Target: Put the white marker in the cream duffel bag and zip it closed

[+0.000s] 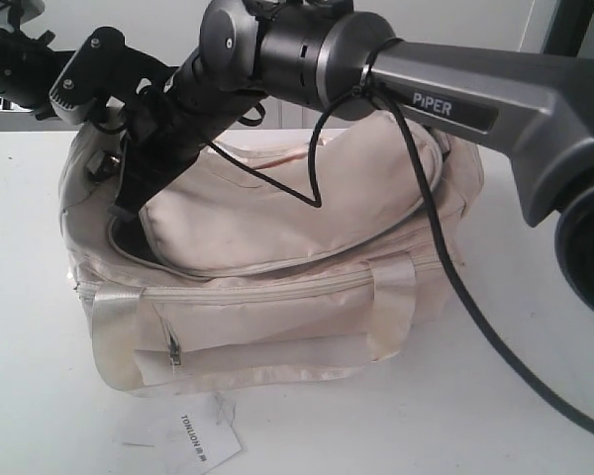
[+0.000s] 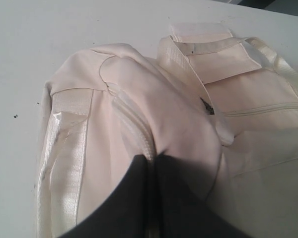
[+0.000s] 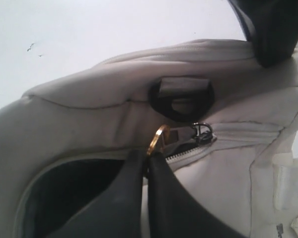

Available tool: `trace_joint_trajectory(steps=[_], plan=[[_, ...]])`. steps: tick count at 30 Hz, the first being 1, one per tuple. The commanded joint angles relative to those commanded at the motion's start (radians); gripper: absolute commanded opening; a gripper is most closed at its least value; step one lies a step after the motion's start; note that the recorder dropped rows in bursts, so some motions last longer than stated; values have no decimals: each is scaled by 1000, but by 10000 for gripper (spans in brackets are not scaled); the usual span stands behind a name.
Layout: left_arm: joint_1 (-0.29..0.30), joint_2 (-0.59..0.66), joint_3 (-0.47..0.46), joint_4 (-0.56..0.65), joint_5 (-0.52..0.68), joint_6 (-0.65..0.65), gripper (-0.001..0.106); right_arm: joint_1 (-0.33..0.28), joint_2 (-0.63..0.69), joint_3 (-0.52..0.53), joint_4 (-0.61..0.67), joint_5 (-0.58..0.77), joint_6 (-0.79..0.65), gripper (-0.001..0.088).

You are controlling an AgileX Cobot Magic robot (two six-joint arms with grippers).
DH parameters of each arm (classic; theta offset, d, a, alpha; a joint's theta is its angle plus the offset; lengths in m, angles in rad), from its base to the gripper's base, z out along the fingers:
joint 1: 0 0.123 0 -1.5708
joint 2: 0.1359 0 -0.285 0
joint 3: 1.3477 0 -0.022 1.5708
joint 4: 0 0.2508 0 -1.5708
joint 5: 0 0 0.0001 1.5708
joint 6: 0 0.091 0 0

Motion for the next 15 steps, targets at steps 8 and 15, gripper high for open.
trace_joint_trajectory(steps=[8, 15], plan=[[0, 0, 0, 0, 0, 0, 0, 0, -4, 0, 0, 32, 0, 0], [1, 0, 0, 0, -6, 0, 0, 0, -4, 0, 0, 95, -16, 0]])
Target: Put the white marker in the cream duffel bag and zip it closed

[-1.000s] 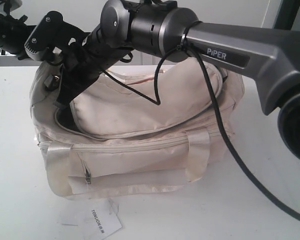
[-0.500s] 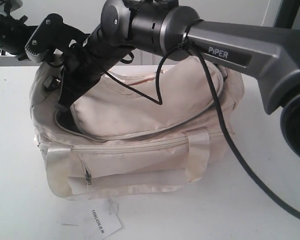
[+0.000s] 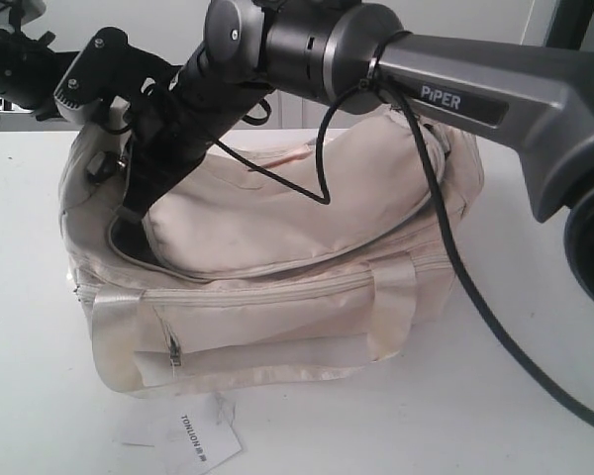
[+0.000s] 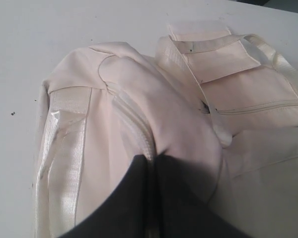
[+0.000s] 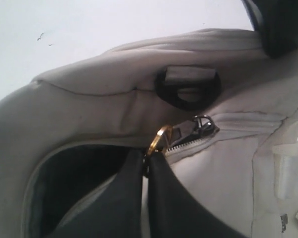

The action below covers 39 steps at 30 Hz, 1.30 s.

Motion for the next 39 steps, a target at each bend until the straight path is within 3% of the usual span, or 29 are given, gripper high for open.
trace_joint_trajectory(steps=[19, 39], plan=[[29, 0, 0, 0, -4, -4, 0, 0, -32, 0, 0, 26, -12, 0], [29, 0, 0, 0, -64, -11, 0, 2, -35, 0, 37, 159, -10, 0]])
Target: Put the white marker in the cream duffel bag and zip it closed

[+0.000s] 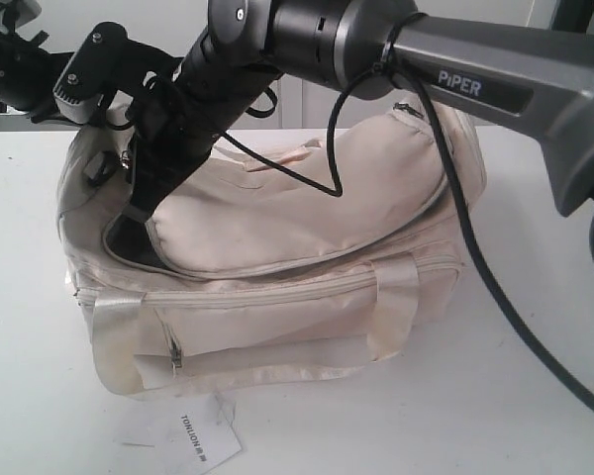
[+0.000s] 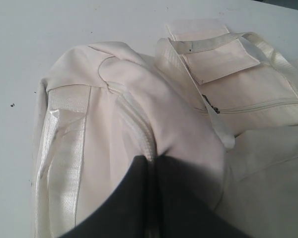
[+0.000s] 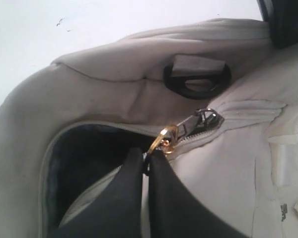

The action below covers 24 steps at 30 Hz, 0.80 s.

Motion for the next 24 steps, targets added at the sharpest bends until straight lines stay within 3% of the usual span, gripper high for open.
trace_joint_trajectory(steps=[14, 24], plan=[[0, 0, 0, 0, -2, 0, 0, 0, -6, 0, 30, 55, 0, 0], [0, 0, 0, 0, -17, 0, 0, 0, -70, 0, 23, -79, 2, 0]])
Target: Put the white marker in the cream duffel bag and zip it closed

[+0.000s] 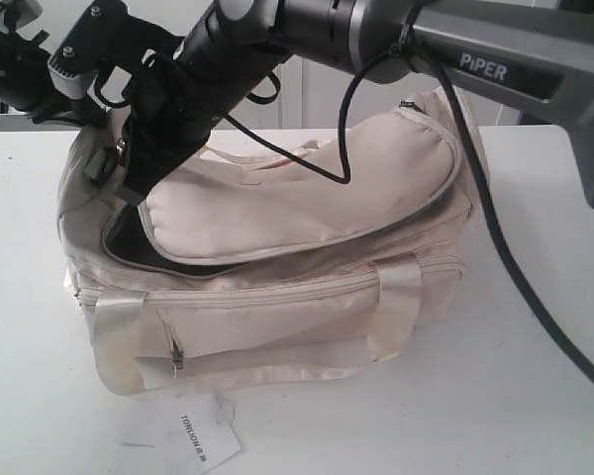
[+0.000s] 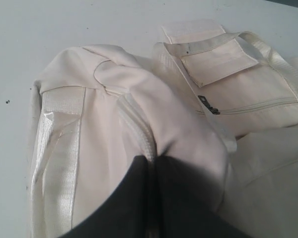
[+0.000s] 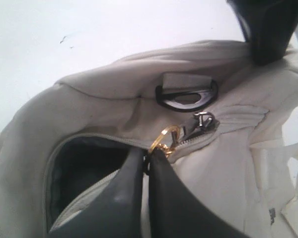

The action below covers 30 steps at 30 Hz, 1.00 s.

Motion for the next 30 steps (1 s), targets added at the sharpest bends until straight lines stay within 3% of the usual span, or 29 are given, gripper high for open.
trace_joint_trajectory(steps=[15, 21, 23, 27, 30], plan=[[0, 0, 0, 0, -31, -18, 0, 0, -4, 0, 10, 173, 3, 0], [1, 0, 0, 0, -37, -20, 0, 0, -1, 0, 6, 139, -10, 0], [5, 0, 0, 0, -38, -25, 0, 0, 3, 0, 13, 161, -41, 0], [26, 0, 0, 0, -35, -35, 0, 0, 3, 0, 70, 259, -241, 0], [41, 0, 0, 0, -26, -36, 0, 0, 3, 0, 75, 210, -267, 0]])
